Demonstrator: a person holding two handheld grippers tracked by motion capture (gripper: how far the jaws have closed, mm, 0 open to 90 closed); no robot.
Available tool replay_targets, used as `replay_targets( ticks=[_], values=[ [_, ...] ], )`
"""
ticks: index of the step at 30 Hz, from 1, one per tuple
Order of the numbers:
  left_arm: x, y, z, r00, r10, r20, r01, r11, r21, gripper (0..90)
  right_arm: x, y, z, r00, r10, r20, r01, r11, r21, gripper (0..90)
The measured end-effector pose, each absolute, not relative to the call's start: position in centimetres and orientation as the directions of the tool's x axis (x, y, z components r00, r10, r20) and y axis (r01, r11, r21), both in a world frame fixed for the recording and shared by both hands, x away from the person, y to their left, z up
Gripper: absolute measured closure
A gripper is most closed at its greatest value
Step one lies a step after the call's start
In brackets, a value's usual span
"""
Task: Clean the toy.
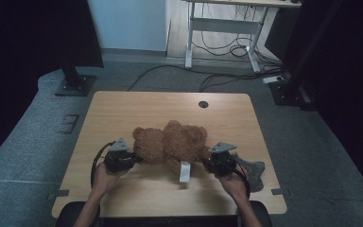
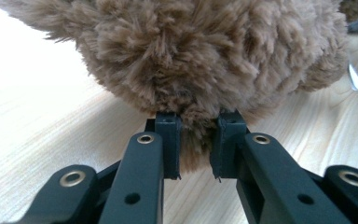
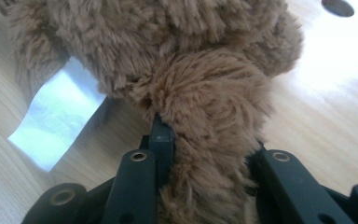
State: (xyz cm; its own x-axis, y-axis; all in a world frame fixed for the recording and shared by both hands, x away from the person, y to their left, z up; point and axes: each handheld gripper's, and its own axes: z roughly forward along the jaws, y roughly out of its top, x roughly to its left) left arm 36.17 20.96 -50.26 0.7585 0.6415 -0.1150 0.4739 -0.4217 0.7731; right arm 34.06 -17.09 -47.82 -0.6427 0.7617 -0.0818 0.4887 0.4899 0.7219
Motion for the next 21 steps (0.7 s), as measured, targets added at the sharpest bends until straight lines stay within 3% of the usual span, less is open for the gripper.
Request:
replay_targets(
  ticks=[8,12,16,21],
  values=[
    [36.8,21.1,-51.4,0.751,0.646,-0.133,0.505,-0.433,0.747,71.6,34.2,-17.1,-50.5,-0.64,0.768,-0.033,0.543,0.481,0.689,64.6],
    [36.8,21.2,-51.3,0.748,0.651,-0.133,0.506,-0.428,0.748,66.3,34.4,-17.3,-50.7,-0.635,0.772,-0.025,0.552,0.476,0.685,58.8],
    [36.6,21.5,-50.9,0.74,0.664,-0.108,0.497,-0.432,0.752,55.2,34.5,-17.6,-50.3,-0.628,0.778,-0.015,0.564,0.468,0.68,45.9],
    [36.4,22.1,-49.7,0.736,0.667,-0.115,0.481,-0.394,0.783,34.8,34.4,-18.4,-49.2,-0.652,0.758,0.008,0.535,0.453,0.713,29.9]
  ],
)
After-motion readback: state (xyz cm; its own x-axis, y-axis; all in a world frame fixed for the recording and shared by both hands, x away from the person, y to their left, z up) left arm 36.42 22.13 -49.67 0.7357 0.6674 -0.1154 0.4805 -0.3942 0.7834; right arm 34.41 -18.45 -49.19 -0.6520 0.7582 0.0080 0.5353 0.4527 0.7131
